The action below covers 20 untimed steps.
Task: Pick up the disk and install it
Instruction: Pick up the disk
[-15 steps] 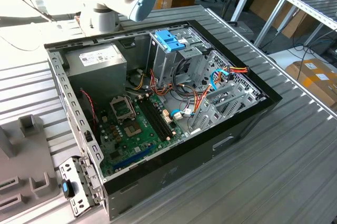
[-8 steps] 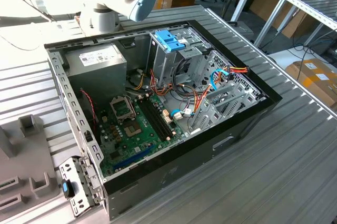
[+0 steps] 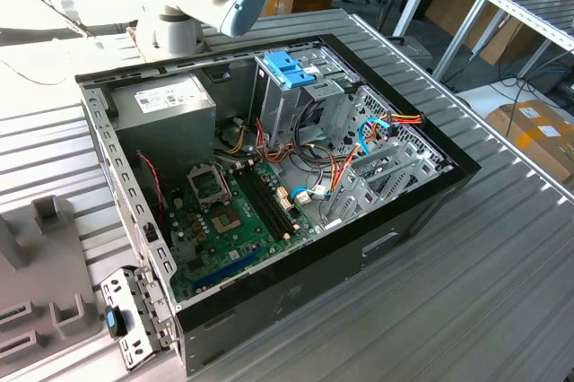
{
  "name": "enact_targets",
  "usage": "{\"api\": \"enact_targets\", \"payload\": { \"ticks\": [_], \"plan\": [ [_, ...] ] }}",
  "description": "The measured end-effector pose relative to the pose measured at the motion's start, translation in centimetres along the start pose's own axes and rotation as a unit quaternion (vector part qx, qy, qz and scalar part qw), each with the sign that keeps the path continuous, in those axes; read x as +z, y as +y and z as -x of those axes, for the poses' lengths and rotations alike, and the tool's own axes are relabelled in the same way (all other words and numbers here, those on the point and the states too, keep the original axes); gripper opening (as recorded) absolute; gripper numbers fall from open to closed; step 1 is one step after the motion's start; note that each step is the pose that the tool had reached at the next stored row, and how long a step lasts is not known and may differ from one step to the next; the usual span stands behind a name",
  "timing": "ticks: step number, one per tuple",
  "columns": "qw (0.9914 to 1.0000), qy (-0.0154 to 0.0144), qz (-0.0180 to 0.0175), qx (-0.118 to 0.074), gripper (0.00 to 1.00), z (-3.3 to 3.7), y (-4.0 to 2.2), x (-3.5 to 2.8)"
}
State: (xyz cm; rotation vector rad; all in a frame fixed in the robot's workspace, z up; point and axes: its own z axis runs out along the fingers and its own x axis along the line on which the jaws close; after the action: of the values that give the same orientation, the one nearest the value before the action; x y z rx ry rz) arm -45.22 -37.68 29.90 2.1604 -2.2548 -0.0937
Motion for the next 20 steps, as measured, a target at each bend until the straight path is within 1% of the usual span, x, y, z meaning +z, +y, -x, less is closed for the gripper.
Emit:
{"api": "enact_targets", "payload": {
  "ticks": [9, 20],
  "plan": [
    [1.0, 0.0, 0.0, 0.0, 0.37, 0.01, 0.02, -0.31],
    [1.0, 0.0, 0.0, 0.0, 0.37, 0.02, 0.05, -0.93]
  ]
}}
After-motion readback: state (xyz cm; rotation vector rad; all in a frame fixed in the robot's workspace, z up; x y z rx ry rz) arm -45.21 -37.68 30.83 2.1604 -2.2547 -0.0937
